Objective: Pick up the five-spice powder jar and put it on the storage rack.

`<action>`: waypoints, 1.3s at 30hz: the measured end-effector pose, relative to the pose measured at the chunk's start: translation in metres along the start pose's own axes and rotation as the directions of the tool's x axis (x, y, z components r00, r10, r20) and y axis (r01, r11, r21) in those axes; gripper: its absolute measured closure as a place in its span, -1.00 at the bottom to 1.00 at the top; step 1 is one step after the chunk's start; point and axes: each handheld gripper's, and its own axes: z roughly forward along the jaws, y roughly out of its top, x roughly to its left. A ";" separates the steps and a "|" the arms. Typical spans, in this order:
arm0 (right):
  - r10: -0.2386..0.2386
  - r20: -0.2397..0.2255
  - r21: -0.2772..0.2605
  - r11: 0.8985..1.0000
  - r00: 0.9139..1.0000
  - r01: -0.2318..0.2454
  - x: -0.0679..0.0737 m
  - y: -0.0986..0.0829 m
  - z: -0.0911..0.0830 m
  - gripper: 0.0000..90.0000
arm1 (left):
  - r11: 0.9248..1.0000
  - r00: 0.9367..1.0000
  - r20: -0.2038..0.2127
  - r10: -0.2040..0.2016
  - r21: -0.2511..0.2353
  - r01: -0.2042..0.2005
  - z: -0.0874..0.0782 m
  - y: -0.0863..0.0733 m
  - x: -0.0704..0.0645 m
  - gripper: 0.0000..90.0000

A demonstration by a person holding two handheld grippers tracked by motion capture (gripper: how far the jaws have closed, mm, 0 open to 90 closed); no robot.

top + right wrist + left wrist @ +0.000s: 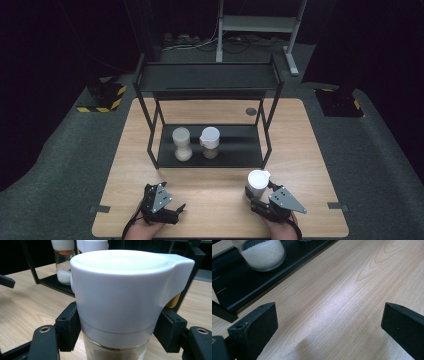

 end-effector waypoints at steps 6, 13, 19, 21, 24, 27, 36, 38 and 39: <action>-0.001 -0.012 0.001 1.000 1.000 0.001 0.007 0.001 0.003 -0.33 | 1.000 1.000 0.002 0.000 0.000 0.000 0.000 0.000 0.000 -0.98; 0.001 -0.022 0.003 1.000 1.000 -0.001 0.012 0.002 0.008 -0.33 | 1.000 1.000 0.004 -0.001 0.000 0.001 0.000 0.000 0.000 -0.98; 0.001 -0.033 0.003 1.000 0.999 -0.001 0.016 0.004 0.015 -0.33 | 1.000 1.000 0.006 0.000 -0.001 0.000 0.000 0.000 0.000 -0.98; 0.001 -0.033 0.002 1.000 0.999 -0.001 0.017 0.005 0.017 -0.33 | 1.000 1.000 0.005 0.001 -0.001 -0.001 0.000 0.000 0.000 -0.98; 0.004 -0.032 0.002 1.000 0.999 -0.004 0.016 0.006 0.019 -0.33 | 1.000 1.000 0.007 0.001 -0.002 -0.001 0.000 0.000 0.000 -0.98; 0.007 -0.026 0.003 1.000 1.000 -0.007 0.015 0.006 0.022 -0.33 | 1.000 1.000 0.010 0.000 -0.002 0.000 0.000 0.000 0.001 -0.98; 0.017 -0.009 -0.001 1.000 1.000 -0.017 0.008 0.009 0.033 -0.33 | 1.000 1.000 0.009 0.001 -0.004 -0.001 0.000 0.000 0.001 -0.98; 0.018 -0.006 0.000 1.000 1.000 -0.018 0.005 0.010 0.036 -0.33 | 1.000 1.000 0.010 -0.002 -0.004 0.002 0.000 0.000 0.001 -0.98; 0.018 -0.006 0.000 1.000 1.000 -0.018 0.005 0.010 0.036 -0.33 | 1.000 1.000 0.010 -0.001 -0.005 0.001 0.000 0.000 0.001 -0.98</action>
